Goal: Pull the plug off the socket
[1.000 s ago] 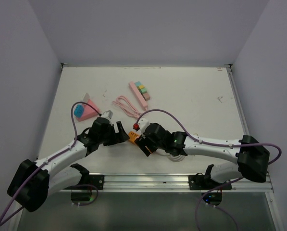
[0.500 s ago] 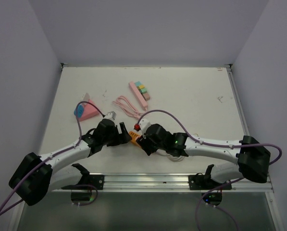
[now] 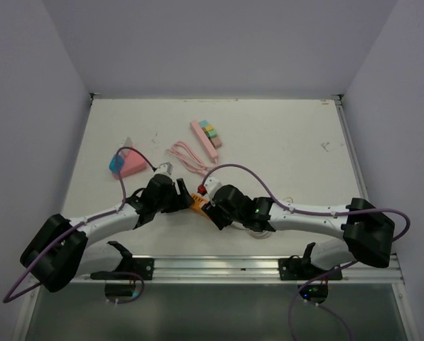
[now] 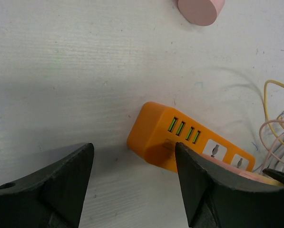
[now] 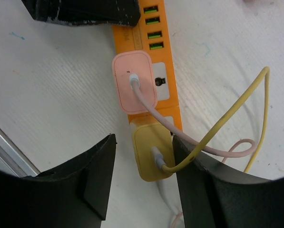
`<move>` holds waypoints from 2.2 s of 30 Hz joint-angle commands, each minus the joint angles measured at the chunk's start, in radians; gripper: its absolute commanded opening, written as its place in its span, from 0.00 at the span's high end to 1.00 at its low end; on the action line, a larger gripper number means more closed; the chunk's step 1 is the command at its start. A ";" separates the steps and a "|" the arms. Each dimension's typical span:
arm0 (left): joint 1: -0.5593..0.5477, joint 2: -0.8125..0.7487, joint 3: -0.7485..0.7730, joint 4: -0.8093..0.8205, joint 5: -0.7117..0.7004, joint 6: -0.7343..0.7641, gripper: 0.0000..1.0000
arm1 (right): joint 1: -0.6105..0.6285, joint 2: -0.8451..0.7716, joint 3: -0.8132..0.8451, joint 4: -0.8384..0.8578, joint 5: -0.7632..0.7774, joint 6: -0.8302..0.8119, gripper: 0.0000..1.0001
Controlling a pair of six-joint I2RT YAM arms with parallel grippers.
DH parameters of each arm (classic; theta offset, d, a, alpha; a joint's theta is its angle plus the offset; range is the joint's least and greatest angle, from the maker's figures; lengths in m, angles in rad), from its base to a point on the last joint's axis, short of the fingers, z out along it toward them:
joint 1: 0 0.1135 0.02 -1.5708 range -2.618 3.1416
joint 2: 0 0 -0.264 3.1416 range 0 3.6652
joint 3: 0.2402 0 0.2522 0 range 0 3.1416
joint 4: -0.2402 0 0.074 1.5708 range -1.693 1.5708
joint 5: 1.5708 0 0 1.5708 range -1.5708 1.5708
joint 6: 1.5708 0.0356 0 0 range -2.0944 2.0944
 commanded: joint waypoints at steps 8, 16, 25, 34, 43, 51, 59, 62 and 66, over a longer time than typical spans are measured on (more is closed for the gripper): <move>-0.012 0.119 0.036 0.140 -0.009 -0.008 0.34 | 0.005 0.015 -0.017 0.009 0.013 -0.010 0.45; -0.025 0.179 0.001 0.143 -0.020 -0.025 0.55 | 0.005 -0.014 -0.015 0.009 0.004 -0.011 0.70; -0.040 0.209 0.022 0.091 -0.064 -0.031 0.69 | 0.005 -0.084 0.017 -0.017 0.013 -0.019 0.94; -0.152 0.274 0.146 -0.056 -0.211 -0.025 0.72 | 0.005 -0.111 0.026 -0.009 0.058 0.009 1.00; -0.284 0.355 0.280 -0.188 -0.357 -0.026 0.75 | 0.001 -0.057 0.019 -0.014 0.145 0.062 1.00; -0.330 0.397 0.323 -0.225 -0.397 -0.031 0.79 | -0.083 -0.133 -0.030 0.000 0.156 0.156 1.00; -0.350 0.439 0.364 -0.254 -0.414 -0.029 0.84 | -0.226 -0.255 -0.089 0.064 0.000 0.207 1.00; -0.363 0.464 0.389 -0.273 -0.426 -0.028 0.85 | -0.226 -0.240 -0.055 0.050 0.000 0.188 1.00; -0.382 0.478 0.412 -0.297 -0.448 -0.028 0.86 | -0.228 -0.201 -0.035 0.038 -0.009 0.174 1.00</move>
